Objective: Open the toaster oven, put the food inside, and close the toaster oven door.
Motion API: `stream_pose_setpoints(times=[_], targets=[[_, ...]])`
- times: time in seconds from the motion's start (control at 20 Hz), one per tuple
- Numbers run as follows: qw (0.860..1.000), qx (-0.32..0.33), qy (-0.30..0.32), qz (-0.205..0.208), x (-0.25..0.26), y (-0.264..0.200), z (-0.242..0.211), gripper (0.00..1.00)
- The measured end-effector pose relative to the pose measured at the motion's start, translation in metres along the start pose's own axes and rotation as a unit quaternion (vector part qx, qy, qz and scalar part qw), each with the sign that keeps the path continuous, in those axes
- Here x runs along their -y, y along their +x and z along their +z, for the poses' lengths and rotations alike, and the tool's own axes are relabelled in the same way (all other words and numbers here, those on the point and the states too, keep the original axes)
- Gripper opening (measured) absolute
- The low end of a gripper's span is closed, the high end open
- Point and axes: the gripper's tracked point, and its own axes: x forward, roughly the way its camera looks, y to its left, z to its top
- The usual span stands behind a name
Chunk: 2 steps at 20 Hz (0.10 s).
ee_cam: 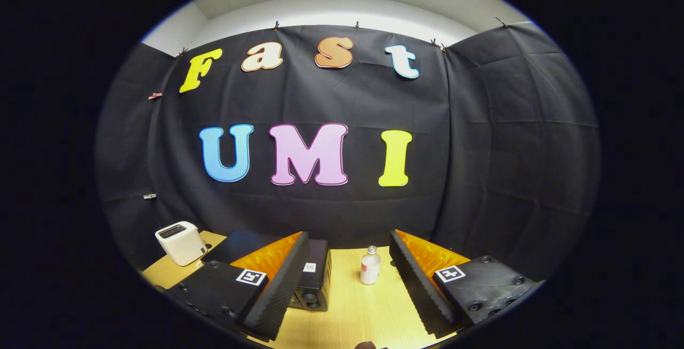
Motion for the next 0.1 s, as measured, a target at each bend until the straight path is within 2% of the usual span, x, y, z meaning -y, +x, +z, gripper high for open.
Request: stream_pose_setpoints(times=[0.1], targets=[[1.000, 0.000, -0.001, 0.001, -0.0007, -0.0007, 0.0016, 0.99]])
